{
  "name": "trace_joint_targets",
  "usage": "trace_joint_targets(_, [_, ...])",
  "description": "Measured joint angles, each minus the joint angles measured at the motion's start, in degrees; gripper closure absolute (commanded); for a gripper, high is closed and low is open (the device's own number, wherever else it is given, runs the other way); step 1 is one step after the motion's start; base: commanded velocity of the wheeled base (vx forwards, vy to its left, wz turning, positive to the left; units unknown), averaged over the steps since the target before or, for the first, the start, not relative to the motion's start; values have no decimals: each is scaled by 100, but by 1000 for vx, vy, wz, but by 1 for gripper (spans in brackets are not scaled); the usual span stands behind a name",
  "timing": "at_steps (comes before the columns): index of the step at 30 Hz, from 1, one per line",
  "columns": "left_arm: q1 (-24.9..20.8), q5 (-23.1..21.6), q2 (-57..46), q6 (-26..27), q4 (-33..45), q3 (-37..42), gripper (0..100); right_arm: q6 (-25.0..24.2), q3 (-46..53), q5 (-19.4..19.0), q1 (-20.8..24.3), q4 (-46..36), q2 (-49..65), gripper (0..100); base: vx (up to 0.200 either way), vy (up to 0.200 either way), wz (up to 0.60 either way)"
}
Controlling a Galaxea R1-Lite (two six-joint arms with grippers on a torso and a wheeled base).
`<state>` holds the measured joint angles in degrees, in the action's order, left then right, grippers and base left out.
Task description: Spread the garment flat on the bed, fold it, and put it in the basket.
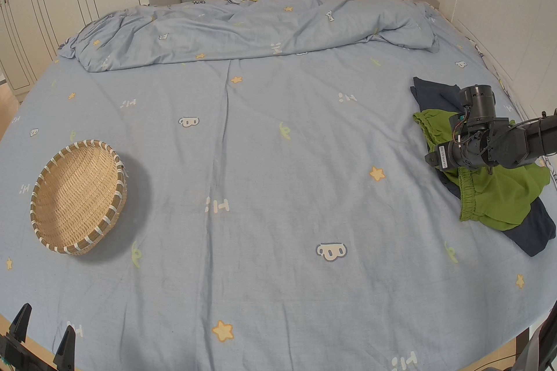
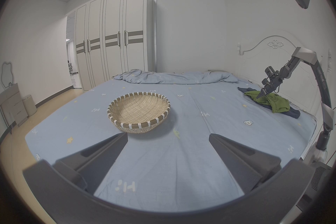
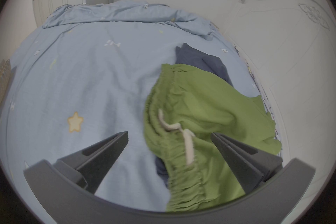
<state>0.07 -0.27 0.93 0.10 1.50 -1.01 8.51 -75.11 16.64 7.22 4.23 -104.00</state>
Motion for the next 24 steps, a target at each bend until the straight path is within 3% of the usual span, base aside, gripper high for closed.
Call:
trace_joint_targets(1, [0,0,0,0,0,0,0,7,-15,20,-41,0,-9,100,0,0,0])
trace_joint_targets(17, [2,0,0,0,0,0,0,-4,-247,11,-138,-54,-35,100,0,0,0])
trace_joint_targets(24, [0,0,0,-2,-2,0,0,-351,-714,-35,-94,-890,66,100,0,0,0])
